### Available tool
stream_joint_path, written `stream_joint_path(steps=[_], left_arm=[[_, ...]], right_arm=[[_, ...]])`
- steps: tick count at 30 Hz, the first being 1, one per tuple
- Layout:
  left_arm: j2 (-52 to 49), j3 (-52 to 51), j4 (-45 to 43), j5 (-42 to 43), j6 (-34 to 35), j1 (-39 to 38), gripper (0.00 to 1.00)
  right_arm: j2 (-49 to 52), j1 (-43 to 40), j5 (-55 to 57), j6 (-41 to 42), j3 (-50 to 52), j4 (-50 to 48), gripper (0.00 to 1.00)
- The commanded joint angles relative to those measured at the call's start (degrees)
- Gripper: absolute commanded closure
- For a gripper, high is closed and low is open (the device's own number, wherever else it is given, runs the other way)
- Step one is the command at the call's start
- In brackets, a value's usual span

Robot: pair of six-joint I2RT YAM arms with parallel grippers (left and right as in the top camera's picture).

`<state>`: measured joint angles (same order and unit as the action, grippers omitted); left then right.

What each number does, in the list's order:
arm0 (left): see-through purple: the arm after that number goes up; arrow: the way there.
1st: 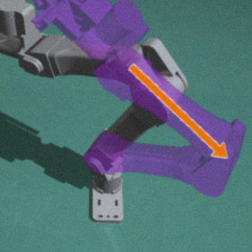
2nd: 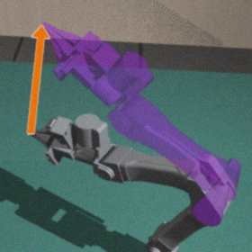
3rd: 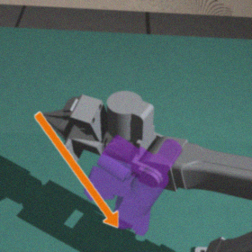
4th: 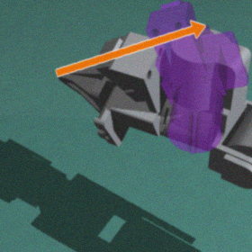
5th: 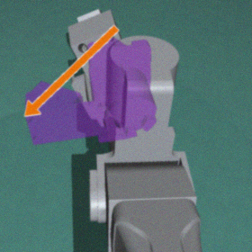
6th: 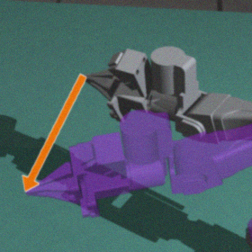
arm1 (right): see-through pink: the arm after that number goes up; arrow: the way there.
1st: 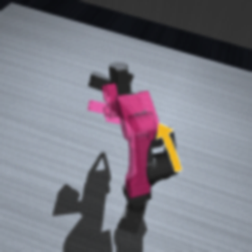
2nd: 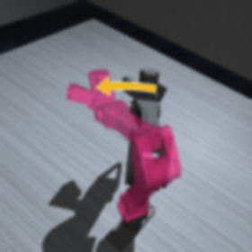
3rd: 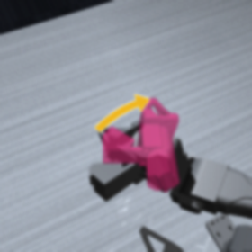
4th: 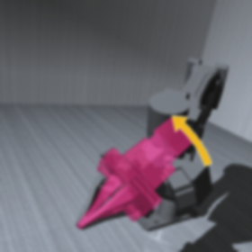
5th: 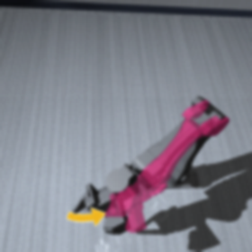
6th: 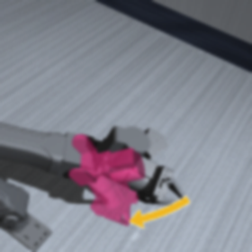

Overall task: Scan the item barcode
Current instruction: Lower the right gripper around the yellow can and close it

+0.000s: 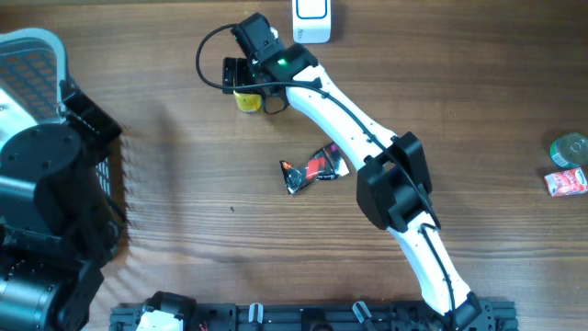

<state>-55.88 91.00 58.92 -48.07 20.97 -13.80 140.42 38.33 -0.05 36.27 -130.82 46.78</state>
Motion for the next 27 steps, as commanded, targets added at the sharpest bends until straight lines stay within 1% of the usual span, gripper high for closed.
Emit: stream_joint_path(steps=[1, 8, 12, 16, 20, 23, 27], left_arm=[[0.22, -0.04, 1.53, 0.7, 2.01, 0.2, 0.0], [0.22, -0.04, 2.03, 0.7, 2.01, 0.2, 0.0], [0.22, -0.04, 2.03, 0.68, 2.01, 0.2, 0.0], [0.22, -0.04, 1.99, 0.7, 2.01, 0.2, 0.0], [0.22, -0.04, 2.01, 0.7, 2.01, 0.2, 0.0], [0.22, -0.04, 2.01, 0.7, 2.01, 0.2, 0.0], [0.22, -0.04, 2.01, 0.7, 2.01, 0.2, 0.0]], right_arm=[[1.57, 0.72, 3.06, 3.87, -0.81, -0.85, 0.01], [5.55, 0.72, 0.28, 4.0, -0.81, -6.4, 0.01], [6.23, 0.72, 0.61, 1.22, -0.81, -9.7, 0.01], [6.29, 0.72, 2.01, 1.22, -0.81, -9.38, 0.01], [6.38, 0.72, 3.52, 2.38, -0.81, -6.56, 0.01], [6.38, 0.72, 3.5, 2.69, -0.81, -4.13, 0.08], [6.38, 0.72, 3.5, 1.4, -0.81, -3.74, 0.16]])
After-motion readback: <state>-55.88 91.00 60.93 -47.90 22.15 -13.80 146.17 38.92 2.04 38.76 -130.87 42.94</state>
